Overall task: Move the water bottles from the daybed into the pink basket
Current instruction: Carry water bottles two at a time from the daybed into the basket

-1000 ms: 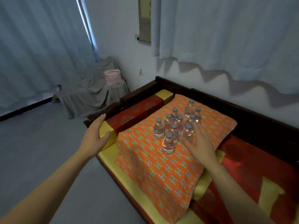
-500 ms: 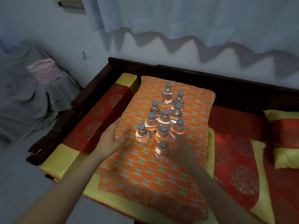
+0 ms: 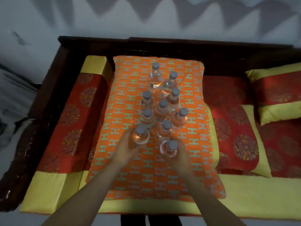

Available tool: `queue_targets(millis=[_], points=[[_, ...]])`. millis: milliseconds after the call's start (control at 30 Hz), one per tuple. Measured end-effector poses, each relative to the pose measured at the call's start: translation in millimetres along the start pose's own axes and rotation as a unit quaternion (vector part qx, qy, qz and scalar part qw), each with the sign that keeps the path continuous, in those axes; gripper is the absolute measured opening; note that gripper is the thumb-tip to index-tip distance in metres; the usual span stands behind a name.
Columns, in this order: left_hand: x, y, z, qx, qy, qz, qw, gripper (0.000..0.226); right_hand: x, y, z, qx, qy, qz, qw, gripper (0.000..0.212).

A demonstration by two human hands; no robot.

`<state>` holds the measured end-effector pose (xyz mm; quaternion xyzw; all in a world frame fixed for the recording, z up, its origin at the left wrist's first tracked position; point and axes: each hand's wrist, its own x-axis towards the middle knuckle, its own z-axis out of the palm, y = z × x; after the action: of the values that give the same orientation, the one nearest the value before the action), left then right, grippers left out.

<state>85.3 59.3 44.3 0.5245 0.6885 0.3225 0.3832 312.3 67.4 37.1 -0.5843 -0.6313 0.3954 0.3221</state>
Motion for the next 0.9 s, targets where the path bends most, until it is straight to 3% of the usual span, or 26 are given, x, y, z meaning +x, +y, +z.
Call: queue_targets(millis=[200,367,567,767,900], points=[[22,0,-2,0.016,-0.027,0.039,0.999,0.067,-6,-7,9,-0.022,0.055,0.040,0.997,0.073],[34,2,7,0.001,-0.039,0.048,0.998,0.052,-16,-4,6,0.018,0.085,0.075,0.993,0.056],[26,19,1,0.030,-0.045,0.063,0.997,0.031,-38,-9,-20,0.029,0.161,0.092,0.982,0.056],[19,65,0,0.038,-0.132,0.132,0.982,0.051,-67,-26,-68,0.036,0.251,0.113,0.961,0.050],[17,99,18,0.051,-0.181,0.173,0.967,0.044,-100,-26,-107,0.024,0.322,0.134,0.937,0.046]])
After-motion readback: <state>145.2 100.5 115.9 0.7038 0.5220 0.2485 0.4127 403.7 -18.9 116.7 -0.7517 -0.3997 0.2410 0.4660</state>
